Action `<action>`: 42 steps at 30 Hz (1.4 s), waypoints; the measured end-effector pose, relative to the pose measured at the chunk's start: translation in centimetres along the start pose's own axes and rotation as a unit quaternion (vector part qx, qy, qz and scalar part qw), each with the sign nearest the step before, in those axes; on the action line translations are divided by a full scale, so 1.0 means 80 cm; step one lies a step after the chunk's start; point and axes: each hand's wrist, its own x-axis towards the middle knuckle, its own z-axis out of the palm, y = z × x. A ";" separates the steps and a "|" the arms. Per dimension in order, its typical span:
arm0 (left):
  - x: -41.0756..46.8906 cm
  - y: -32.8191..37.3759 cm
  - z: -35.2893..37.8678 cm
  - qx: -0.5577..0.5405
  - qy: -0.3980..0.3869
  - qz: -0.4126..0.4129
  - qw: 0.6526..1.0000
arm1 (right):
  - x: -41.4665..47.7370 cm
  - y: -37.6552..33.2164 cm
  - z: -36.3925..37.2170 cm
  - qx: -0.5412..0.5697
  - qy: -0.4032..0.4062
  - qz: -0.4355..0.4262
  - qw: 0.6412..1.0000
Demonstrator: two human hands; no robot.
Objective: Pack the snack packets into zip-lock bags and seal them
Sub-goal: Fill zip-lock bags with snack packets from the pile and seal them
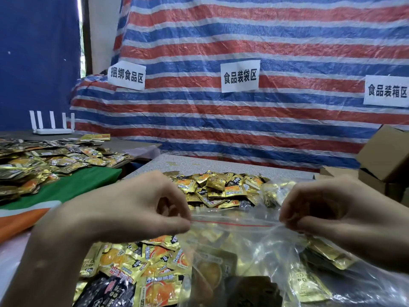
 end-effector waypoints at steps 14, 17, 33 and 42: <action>-0.007 -0.008 -0.018 -0.125 0.059 0.066 0.988 | -0.004 0.008 -0.005 0.008 0.016 -0.007 1.000; -0.005 -0.005 -0.014 -0.071 0.032 0.013 0.997 | -0.003 -0.001 -0.001 -0.009 0.045 -0.025 0.999; -0.002 0.027 0.005 0.023 0.076 0.186 0.979 | 0.009 -0.048 0.053 -0.178 0.027 -0.059 0.982; -0.002 0.021 0.002 -0.013 0.073 0.201 0.977 | 0.023 -0.065 0.076 -0.107 0.087 -0.072 0.988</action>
